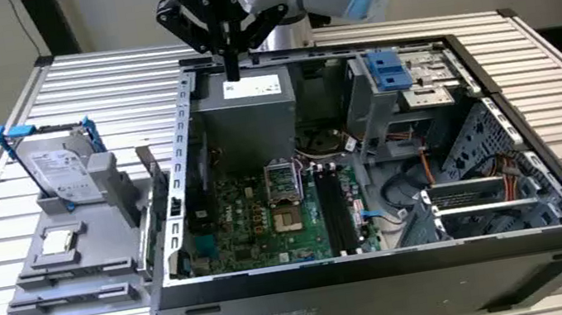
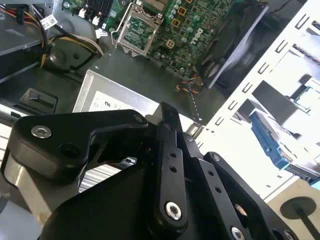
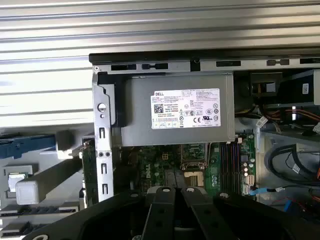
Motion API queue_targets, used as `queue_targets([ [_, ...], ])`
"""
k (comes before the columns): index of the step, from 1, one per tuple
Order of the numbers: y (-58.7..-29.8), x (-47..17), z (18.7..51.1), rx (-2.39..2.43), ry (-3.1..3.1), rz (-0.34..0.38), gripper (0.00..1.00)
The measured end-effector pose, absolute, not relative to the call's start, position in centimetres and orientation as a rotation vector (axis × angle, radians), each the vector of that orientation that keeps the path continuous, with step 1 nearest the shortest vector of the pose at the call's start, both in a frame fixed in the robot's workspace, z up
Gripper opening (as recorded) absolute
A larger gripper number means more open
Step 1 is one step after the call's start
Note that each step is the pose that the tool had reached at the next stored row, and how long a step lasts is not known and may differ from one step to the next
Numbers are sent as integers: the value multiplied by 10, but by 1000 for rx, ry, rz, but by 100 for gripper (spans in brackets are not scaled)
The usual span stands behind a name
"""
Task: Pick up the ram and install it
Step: 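Reach for the ram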
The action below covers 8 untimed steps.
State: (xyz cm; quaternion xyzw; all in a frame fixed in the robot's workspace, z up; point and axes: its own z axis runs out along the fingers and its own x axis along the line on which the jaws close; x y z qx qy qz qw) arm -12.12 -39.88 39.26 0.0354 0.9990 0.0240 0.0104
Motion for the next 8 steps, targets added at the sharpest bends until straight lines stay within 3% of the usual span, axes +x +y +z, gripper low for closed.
queue_targets([
  [8,-399,-121,393,110,3118,75,0],
])
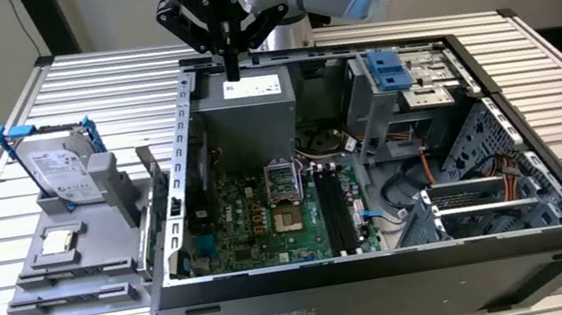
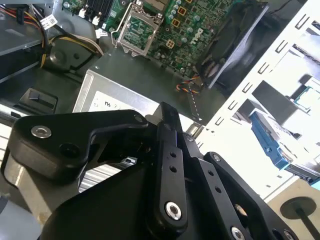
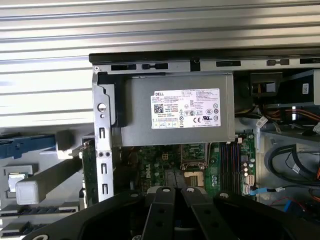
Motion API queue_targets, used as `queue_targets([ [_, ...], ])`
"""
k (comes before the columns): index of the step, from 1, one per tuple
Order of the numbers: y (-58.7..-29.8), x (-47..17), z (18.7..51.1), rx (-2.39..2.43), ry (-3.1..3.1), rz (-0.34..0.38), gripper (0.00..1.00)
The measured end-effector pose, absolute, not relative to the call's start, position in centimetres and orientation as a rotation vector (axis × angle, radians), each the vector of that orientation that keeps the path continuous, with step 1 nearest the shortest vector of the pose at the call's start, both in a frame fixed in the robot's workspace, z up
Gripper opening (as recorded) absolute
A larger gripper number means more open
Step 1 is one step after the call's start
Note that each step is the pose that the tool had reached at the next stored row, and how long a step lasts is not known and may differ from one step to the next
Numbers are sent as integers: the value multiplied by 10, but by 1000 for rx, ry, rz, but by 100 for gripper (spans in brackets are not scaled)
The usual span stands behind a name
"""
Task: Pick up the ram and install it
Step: 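Reach for the ram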
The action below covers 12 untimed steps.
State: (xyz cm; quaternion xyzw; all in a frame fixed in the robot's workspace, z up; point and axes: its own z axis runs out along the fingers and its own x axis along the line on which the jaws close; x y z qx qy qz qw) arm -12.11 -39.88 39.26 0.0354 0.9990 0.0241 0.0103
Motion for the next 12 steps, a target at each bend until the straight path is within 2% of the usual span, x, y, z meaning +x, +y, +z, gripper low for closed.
queue_targets([
  [12,-399,-122,393,111,3118,76,0],
])
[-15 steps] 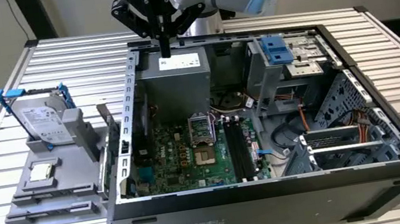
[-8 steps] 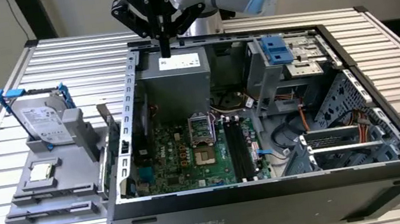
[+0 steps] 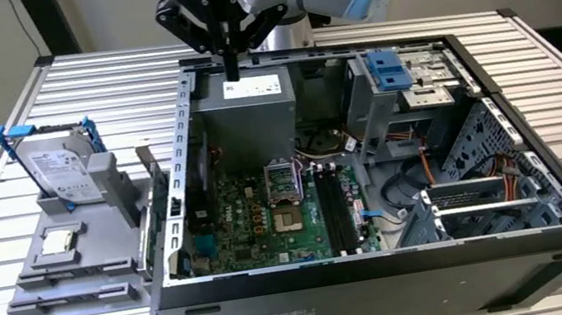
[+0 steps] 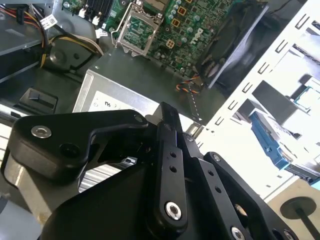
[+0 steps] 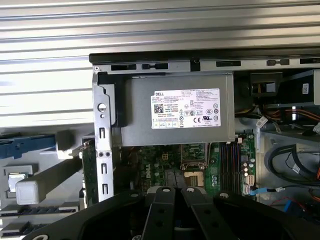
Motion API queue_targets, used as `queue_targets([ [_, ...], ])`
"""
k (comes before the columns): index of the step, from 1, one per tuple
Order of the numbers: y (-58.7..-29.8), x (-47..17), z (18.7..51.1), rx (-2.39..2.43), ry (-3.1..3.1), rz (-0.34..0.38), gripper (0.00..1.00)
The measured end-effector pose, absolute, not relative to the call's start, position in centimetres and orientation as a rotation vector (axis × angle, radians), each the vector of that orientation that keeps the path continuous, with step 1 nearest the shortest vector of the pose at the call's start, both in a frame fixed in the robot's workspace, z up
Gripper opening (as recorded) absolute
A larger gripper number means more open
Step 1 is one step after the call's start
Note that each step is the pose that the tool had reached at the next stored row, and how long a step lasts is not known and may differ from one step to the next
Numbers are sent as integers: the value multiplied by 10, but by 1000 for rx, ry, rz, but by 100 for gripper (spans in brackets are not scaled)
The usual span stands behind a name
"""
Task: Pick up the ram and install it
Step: 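Reach for the ram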
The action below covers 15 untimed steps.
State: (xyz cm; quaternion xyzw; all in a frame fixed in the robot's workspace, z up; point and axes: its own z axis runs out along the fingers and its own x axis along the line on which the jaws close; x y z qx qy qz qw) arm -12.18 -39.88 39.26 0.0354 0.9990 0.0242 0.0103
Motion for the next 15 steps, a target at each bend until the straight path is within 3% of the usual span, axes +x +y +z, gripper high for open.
queue_targets([
  [15,-399,-146,393,111,3118,76,0],
])
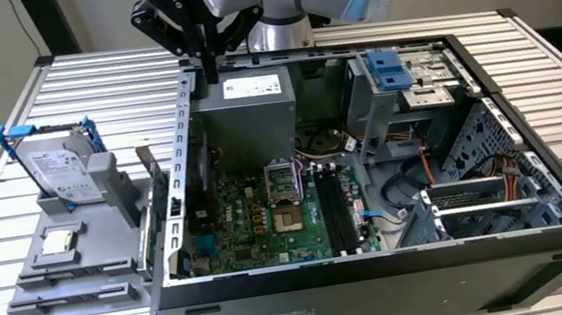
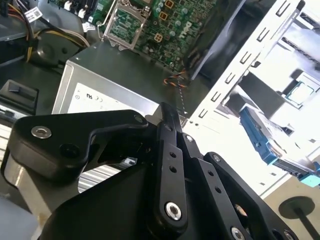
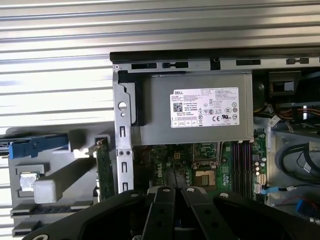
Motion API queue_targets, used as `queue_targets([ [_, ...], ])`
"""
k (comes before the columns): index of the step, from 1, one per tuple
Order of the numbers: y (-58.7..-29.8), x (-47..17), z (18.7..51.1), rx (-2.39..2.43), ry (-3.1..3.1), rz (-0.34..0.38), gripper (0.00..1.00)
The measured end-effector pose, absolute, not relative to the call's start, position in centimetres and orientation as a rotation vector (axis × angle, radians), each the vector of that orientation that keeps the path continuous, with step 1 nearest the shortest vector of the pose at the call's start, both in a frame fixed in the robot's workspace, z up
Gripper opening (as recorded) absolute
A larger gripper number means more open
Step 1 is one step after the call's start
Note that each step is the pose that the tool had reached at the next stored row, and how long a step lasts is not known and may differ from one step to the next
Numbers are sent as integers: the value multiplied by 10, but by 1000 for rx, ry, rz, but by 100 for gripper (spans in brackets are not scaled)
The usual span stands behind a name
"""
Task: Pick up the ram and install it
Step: 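Reach for the ram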
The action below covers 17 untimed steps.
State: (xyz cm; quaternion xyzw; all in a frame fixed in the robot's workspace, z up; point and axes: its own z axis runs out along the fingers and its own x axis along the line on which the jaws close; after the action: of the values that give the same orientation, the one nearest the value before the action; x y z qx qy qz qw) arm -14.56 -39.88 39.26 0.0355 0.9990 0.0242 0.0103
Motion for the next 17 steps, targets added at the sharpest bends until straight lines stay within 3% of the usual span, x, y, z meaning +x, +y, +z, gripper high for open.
queue_targets([
  [17,-399,-184,393,111,3118,76,0],
])
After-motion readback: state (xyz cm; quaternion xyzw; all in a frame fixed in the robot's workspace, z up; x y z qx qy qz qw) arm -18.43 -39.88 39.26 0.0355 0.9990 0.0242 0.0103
